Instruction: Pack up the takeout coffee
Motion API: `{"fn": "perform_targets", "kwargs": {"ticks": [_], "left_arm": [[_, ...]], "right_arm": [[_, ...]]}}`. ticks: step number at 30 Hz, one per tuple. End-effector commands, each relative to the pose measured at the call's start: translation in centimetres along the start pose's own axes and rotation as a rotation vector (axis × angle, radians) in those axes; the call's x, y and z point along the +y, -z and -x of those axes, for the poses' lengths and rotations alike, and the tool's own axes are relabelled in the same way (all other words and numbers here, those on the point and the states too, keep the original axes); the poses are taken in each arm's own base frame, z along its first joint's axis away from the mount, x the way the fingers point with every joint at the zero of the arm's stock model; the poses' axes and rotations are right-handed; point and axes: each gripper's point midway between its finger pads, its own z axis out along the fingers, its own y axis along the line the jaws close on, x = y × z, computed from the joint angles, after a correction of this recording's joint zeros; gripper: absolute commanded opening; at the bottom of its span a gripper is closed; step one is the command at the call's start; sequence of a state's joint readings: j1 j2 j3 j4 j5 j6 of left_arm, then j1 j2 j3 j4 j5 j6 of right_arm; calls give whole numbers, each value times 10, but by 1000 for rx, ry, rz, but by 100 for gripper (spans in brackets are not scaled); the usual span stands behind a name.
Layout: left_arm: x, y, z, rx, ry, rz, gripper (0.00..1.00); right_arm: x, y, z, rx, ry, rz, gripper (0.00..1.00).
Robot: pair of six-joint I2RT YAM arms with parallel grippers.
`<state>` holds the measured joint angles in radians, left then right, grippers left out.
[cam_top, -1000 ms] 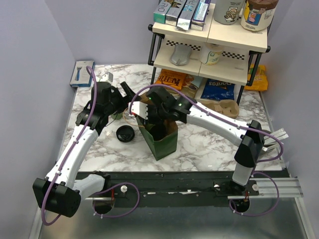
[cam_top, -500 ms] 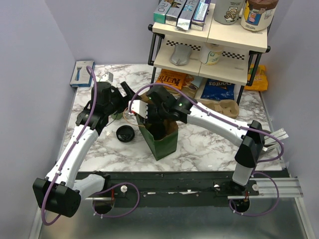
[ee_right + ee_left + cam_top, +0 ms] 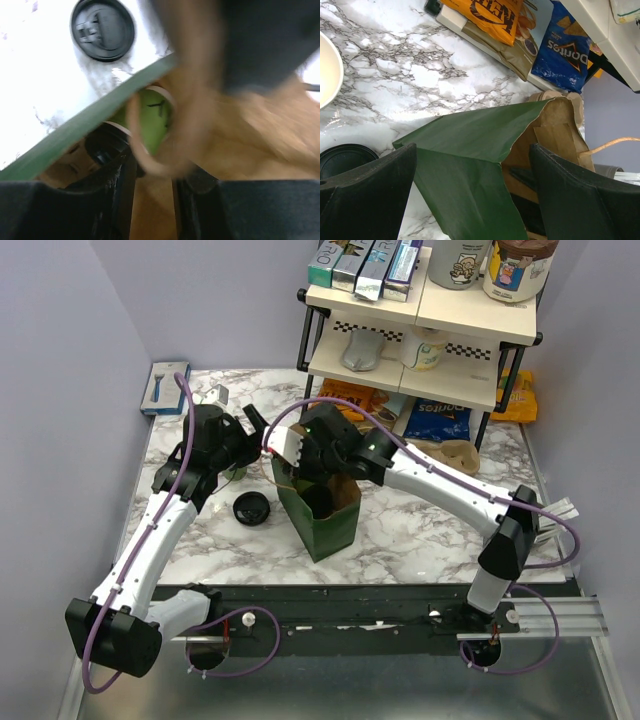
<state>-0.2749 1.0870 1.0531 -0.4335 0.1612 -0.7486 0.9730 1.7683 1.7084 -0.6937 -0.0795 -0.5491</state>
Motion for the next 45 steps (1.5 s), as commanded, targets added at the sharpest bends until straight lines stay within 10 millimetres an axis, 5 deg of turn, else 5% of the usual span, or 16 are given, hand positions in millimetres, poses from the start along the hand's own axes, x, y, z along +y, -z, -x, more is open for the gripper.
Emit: {"fn": "perform_targets", "kwargs": {"ticks": [1, 18, 26, 36, 40, 45], "left_arm": [[-9, 4, 3, -10, -8, -42, 99], [-5, 3, 4, -12, -6, -22, 99], [-4, 3, 4, -14, -9, -18, 99], [-5, 6, 6, -26, -14, -20, 99], [-4, 7, 6, -29, -14, -16, 99], [-4, 8, 7, -36, -16, -14, 99]], "right_arm": [[-37, 38, 27, -78, -67, -171, 43], [-67, 102, 62, -238, -186, -348, 65], [-96, 138, 57, -254, -317, -555, 83], [-100, 182, 65, -367, -436, -619, 100], [-99, 196, 60, -385, -460, -641, 100], [-114, 213, 32, -310, -490, -795, 100]]}}
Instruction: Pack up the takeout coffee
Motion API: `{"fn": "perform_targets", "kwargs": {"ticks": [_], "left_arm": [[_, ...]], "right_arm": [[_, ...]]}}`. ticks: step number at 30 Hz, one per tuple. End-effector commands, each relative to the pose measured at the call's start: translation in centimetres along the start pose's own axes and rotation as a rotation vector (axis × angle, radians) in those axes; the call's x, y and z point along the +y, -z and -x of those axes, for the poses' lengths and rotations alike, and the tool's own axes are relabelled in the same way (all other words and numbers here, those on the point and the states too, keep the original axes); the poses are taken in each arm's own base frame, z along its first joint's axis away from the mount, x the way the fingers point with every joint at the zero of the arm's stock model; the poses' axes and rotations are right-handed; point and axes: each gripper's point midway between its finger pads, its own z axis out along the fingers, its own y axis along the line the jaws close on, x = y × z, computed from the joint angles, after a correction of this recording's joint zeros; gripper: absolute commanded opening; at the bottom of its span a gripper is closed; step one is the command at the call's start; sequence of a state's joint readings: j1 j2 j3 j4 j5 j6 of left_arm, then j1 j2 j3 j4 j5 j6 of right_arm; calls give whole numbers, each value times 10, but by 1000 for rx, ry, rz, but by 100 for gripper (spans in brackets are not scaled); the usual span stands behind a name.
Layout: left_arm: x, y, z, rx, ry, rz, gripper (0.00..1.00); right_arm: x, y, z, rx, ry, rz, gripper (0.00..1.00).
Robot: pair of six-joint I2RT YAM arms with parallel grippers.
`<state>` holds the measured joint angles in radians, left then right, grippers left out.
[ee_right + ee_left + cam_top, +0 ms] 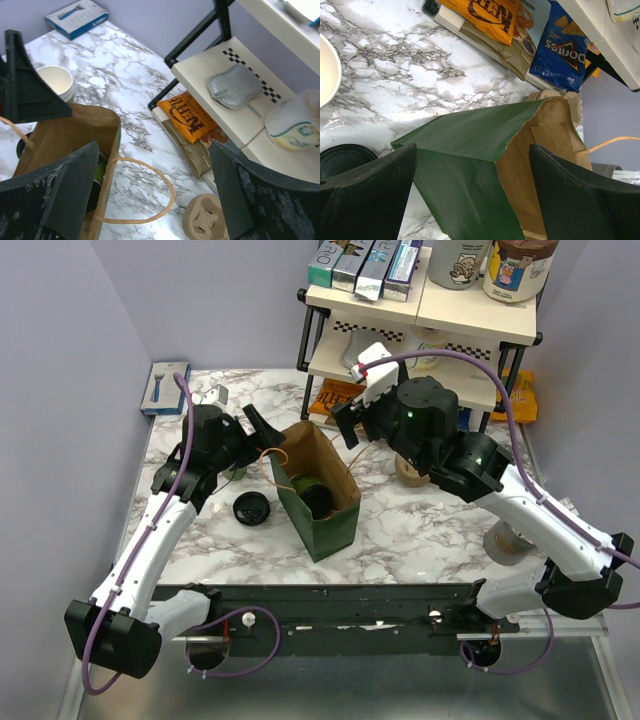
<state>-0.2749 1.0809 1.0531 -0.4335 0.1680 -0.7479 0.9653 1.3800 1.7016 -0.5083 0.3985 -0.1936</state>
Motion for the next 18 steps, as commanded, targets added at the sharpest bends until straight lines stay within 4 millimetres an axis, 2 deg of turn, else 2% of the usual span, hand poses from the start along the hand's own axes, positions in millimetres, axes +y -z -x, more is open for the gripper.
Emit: {"fn": "perform_targets", "kwargs": {"ticks": [1, 2, 4, 5, 7, 8, 10, 11, 13, 14, 15, 17, 18], "left_arm": [[-3, 7, 8, -38, -16, -4, 99], [-2, 7, 8, -40, -17, -2, 99], [-3, 8, 10, -45, -20, -5, 99], [-2, 9, 9, -46, -19, -2, 99], [-3, 11, 11, -54, -21, -4, 99], [-4, 12, 11, -58, -21, -6, 99], [-4, 14, 12, -64, -22, -4, 99], [-4, 14, 13, -66, -21, -6, 99], [-4, 15, 13, -69, -25, -5, 99], [-4, 15, 13, -66, -25, -4, 99], [-4, 16, 14, -70, -25, -6, 99], [-5, 17, 13, -69, -27, -4, 99], [-5, 18, 15, -73, -28, -2, 99]], "right_arm": [[-37, 9, -8, 20, -49, -188, 100], [-51, 12, -11, 27, -75, -238, 100], [-67, 24, -16, 32, -161, -263, 100], [-88, 28, -23, 46, -206, -317, 100], [-108, 40, -41, 83, -305, -371, 100], [-133, 56, -47, 79, -349, -448, 100], [-149, 71, -65, 102, -410, -520, 100], [-164, 81, -82, 128, -428, -593, 100], [-176, 110, -99, 134, -504, -678, 100], [-188, 123, -119, 169, -534, -765, 100], [-190, 146, -131, 182, -571, -811, 100], [-193, 167, -156, 195, -673, -906, 100], [-184, 184, -178, 250, -685, -923, 100]]}}
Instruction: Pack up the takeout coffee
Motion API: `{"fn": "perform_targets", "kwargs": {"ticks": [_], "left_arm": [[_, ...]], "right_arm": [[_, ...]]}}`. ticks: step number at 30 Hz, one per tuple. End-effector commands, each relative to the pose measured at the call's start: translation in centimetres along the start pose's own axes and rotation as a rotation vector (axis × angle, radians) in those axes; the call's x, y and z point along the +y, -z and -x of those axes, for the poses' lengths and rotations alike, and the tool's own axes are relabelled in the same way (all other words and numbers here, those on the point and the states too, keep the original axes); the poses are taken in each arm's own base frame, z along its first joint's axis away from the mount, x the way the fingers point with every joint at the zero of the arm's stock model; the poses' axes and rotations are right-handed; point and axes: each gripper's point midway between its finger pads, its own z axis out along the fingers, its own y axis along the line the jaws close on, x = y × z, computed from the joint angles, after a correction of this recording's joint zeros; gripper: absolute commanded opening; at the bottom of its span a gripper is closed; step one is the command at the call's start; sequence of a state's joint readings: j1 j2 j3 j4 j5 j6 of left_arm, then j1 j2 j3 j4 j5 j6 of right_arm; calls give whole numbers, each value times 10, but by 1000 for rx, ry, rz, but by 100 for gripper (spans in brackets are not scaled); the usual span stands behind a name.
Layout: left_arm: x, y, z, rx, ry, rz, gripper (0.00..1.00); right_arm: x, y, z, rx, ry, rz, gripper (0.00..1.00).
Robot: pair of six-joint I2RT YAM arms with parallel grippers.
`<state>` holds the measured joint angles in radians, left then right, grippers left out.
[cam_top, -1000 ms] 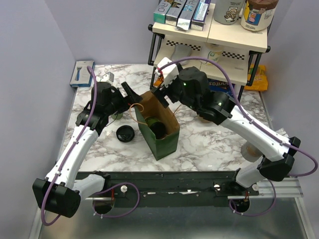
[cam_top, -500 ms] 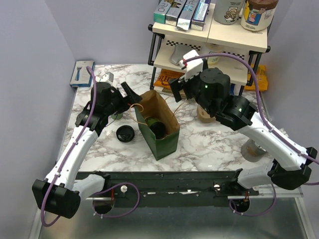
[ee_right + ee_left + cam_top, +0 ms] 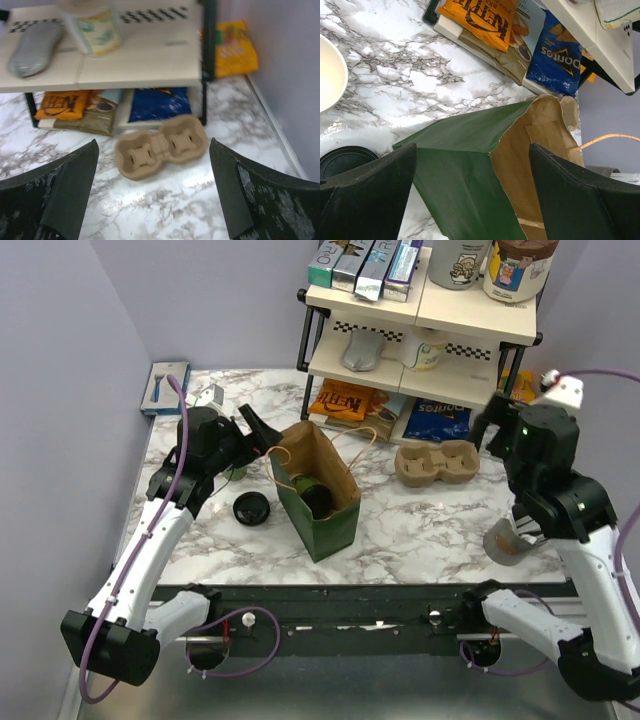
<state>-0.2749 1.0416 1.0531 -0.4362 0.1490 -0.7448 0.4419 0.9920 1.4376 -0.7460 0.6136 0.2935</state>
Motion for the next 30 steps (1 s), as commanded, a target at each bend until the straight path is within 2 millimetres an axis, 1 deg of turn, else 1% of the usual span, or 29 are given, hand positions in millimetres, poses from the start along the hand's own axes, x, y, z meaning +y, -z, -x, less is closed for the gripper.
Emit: {"fn": "perform_targets", "kwargs": {"ticks": [1, 2, 3, 5, 7, 8, 9, 11, 12, 14, 17, 18, 20, 22, 25, 30], "left_arm": [[-1, 7, 8, -34, -21, 6, 99], [-2, 8, 9, -38, -22, 1, 99], [-2, 8, 8, -37, -23, -1, 99], [-2, 9, 8, -37, -26, -3, 99], [-2, 9, 9, -40, -27, -1, 99], [-4, 10, 9, -40, -28, -7, 99], [-4, 10, 9, -40, -27, -7, 99], [-2, 10, 8, -37, -28, -3, 99], [-2, 11, 8, -39, -31, -2, 99], [2, 10, 9, -48, -28, 20, 99], [3, 10, 9, -44, -30, 25, 99], [1, 11, 10, -47, -30, 21, 99], [1, 12, 10, -47, -31, 21, 99], [1, 12, 10, -46, -31, 20, 99], [0, 13, 10, -47, -31, 17, 99], [0, 12, 10, -47, -31, 14, 99]], "right_arm": [[-63, 26, -70, 159, -154, -233, 99], [-71, 32, -83, 191, -163, -269, 99], [-83, 41, -111, 283, -118, -320, 98], [-92, 46, -132, 349, -109, -369, 94], [-93, 46, -151, 419, -76, -376, 93], [-91, 43, -156, 442, -67, -377, 92], [-92, 40, -158, 447, -53, -391, 87], [-98, 35, -162, 479, -18, -435, 84], [-101, 35, -165, 493, -6, -454, 75], [-109, 31, -175, 529, 14, -499, 69], [-115, 22, -186, 548, 29, -542, 65], [-113, 18, -188, 553, 38, -535, 64], [-117, 17, -189, 558, 52, -558, 64], [-120, 15, -191, 561, 65, -574, 61], [-126, 15, -191, 548, 81, -603, 59], [-135, 14, -183, 516, 101, -649, 59]]}}
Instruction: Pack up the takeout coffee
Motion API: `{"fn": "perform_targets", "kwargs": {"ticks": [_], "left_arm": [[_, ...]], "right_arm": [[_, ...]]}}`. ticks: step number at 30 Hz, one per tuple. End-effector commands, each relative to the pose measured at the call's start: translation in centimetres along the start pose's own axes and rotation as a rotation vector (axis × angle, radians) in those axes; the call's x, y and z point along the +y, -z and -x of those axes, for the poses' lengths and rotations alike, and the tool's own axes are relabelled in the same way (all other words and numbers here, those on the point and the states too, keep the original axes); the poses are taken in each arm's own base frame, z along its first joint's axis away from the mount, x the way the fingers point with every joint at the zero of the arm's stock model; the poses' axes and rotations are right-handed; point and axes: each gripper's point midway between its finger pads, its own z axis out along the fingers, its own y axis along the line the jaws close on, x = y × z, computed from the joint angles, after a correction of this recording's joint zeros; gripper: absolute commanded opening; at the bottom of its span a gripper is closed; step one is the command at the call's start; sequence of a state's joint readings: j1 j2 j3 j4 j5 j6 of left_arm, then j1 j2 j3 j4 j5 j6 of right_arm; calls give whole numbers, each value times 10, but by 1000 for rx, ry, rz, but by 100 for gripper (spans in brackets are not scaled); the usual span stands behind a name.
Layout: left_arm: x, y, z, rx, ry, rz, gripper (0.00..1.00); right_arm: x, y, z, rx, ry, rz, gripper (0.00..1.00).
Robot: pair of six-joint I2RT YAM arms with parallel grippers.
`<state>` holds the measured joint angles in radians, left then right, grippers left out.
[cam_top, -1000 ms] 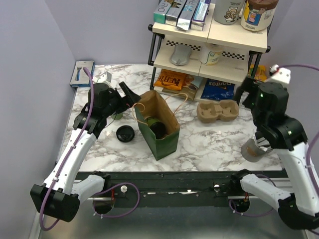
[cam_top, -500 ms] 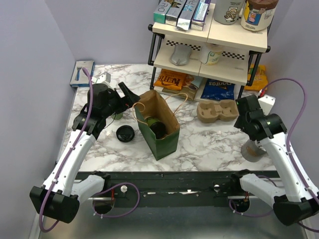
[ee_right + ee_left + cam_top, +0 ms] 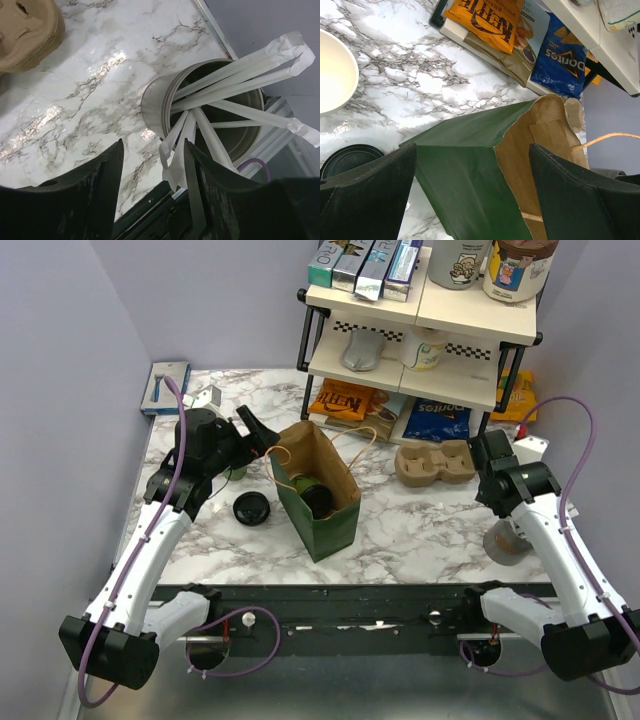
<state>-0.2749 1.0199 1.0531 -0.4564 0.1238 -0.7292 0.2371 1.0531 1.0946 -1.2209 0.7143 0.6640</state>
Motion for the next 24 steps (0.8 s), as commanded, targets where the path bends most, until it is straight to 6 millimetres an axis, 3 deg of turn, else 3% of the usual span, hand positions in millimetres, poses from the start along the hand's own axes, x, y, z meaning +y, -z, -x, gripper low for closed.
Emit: {"fn": "perform_targets", "kwargs": {"ticks": [1, 5, 9, 13, 14, 16, 24], "left_arm": [[-4, 7, 9, -32, -17, -4, 99], [-4, 8, 9, -35, -18, -3, 99], [-4, 8, 11, -41, -21, -4, 99], [-3, 7, 10, -38, -19, -1, 99], [-3, 7, 10, -37, -20, 0, 99], [-4, 8, 11, -41, -21, -4, 99], [-5, 10, 12, -50, -22, -3, 99]], "right_arm": [[-14, -4, 12, -56, -4, -79, 59], [-12, -8, 16, -57, 8, -72, 50], [-9, -10, 20, -70, 13, -58, 33], [-10, -7, 27, -95, 16, -54, 22], [-11, -6, 29, -102, 16, -55, 18], [-16, -2, 33, -118, 9, -65, 1], [-36, 21, 52, -164, -14, -93, 1]]}}
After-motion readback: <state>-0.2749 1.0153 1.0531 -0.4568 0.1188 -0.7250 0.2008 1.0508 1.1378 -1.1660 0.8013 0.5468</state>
